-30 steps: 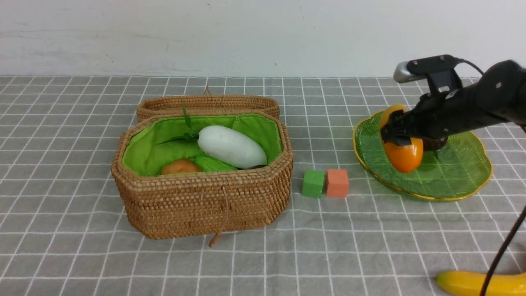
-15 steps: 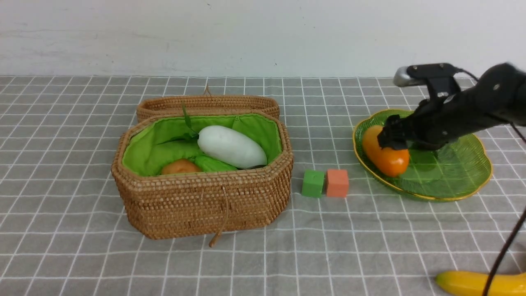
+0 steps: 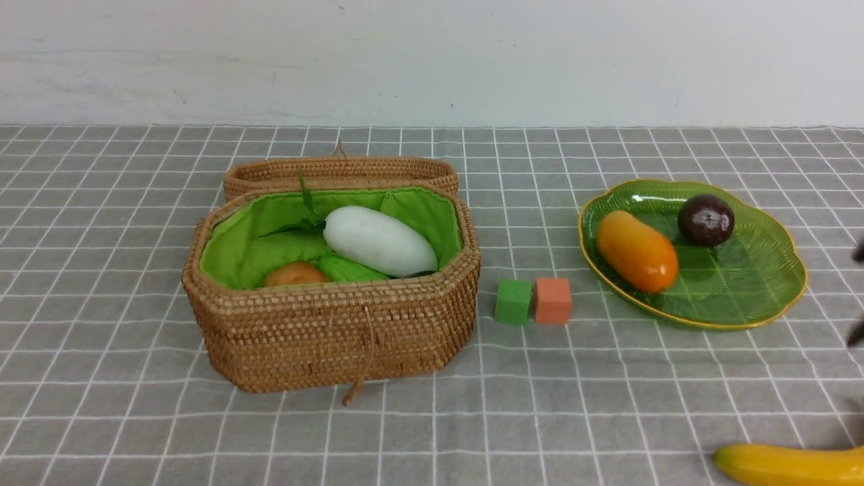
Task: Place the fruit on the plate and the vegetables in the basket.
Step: Use the right arm to grab a banana and put it into the right plate
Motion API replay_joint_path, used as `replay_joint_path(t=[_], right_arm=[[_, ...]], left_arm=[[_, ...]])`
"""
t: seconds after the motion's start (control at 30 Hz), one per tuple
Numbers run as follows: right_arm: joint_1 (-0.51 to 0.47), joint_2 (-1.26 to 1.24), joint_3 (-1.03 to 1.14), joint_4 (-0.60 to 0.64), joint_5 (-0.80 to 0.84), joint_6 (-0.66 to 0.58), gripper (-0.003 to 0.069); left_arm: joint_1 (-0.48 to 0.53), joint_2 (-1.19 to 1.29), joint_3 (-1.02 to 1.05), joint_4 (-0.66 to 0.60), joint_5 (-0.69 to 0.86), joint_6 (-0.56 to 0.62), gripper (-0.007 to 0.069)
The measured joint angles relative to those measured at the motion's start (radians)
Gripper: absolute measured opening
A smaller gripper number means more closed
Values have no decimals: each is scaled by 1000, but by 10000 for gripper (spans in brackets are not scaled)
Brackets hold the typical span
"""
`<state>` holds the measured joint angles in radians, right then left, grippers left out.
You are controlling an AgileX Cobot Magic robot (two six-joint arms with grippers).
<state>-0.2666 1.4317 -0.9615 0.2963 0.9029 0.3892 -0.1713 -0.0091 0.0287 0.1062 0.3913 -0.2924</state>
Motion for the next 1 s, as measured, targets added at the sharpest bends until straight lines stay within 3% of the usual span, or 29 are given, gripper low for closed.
replay_joint_path(t=[0.1, 0.27, 0.63, 1.0], right_arm=[[0, -61, 151, -22, -64, 127, 343], [0, -70, 304, -29, -235, 223, 356], [0, 43, 333, 4, -488, 219, 360], [0, 23, 328, -4, -490, 219, 383]], left_arm=[[0, 0, 0, 4, 0, 0, 139], [0, 0, 0, 11, 0, 0, 143], [0, 0, 0, 12, 0, 0, 144], [0, 0, 0, 15, 0, 0, 148]])
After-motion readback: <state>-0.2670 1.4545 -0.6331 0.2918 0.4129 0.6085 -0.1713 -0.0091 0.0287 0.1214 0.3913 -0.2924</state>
